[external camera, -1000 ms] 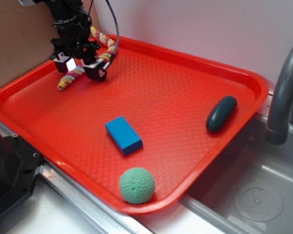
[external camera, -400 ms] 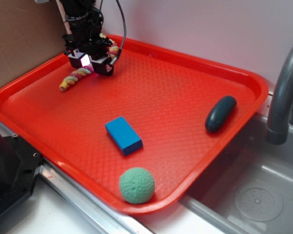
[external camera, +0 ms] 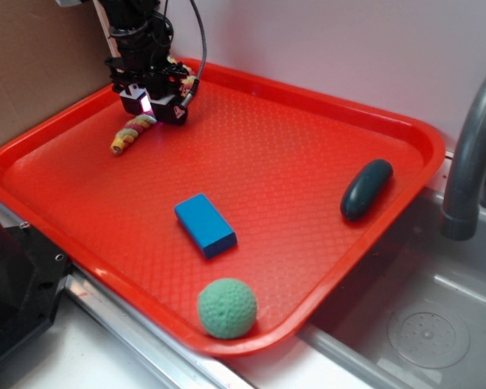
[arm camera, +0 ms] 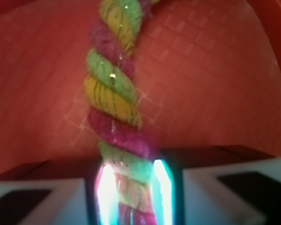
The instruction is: Grab the multicolored rope.
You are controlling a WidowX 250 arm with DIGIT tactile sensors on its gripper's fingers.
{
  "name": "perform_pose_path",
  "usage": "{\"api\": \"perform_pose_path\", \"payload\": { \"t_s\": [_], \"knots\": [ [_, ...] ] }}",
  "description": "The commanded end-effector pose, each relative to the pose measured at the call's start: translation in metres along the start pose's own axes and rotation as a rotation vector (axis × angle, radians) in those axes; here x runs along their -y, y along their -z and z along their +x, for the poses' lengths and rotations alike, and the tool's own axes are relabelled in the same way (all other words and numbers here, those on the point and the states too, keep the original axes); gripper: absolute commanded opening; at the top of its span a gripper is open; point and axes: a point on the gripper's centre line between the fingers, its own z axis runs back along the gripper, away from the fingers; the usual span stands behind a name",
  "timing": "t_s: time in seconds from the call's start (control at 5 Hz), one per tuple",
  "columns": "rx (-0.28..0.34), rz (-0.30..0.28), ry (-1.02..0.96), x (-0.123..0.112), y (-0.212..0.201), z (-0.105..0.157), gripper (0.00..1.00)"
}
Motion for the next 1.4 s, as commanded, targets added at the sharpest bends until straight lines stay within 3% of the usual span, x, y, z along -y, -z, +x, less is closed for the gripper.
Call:
{"api": "perform_pose_path", "payload": {
  "t_s": [0.0,0.2,0.6,0.8,1.0,1.2],
  "knots": [
    [-0.039,0.002,0.001,-0.002,0.007,-0.014,0.0],
    [-0.047,-0.034,0.016,0.007,-0.006,-0.023,0.0],
    [0.057,-0.179,0.22,0.08,-0.113,-0.082,0.0],
    [0.147,-0.208,0.273,0.088,-0.162,-0.095,0.0],
    [0.187,-0.167,0.253,0.088,-0.211,-0.097,0.0],
    [0.203,-0.202,0.255,0.086,-0.252,-0.11,0.0]
  ]
}}
